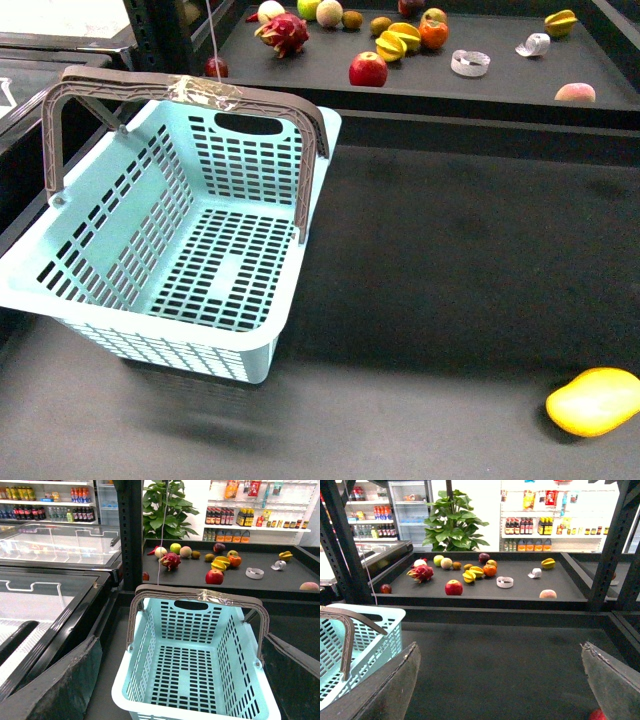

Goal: Pick mango with right arm and hold basket with left

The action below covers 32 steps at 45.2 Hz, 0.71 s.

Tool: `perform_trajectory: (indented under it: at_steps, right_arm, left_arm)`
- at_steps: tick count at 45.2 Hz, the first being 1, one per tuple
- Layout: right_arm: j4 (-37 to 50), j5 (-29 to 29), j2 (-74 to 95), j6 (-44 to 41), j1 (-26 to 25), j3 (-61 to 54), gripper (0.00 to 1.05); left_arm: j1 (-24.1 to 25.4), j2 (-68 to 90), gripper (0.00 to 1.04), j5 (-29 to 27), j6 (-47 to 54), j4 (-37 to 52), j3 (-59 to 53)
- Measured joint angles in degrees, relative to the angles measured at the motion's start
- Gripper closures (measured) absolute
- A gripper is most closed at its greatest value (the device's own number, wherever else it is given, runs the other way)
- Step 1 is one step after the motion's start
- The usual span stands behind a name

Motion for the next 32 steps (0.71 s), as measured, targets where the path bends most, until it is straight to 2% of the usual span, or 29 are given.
perform_trajectory:
  at_steps: [30, 31, 32]
  right_arm:
    - [0.0, 0.0, 0.0, 0.0, 0.0, 0.0, 0.08]
    - [0.0, -0.02, 0.0, 0.0, 0.0, 0.0, 0.08]
    - [0.0, -0.02, 0.0, 0.0, 0.0, 0.0, 0.08]
  left_arm:
    - [-0.02, 0.0, 0.06, 0.0, 0.0, 0.0, 0.0]
    - [-0.11, -0.07, 0.06, -0.55, -0.15, 0.13, -0.04]
    - [-1.09, -0.2, 0.06, -3.74, -0.87, 1.95, -0.2]
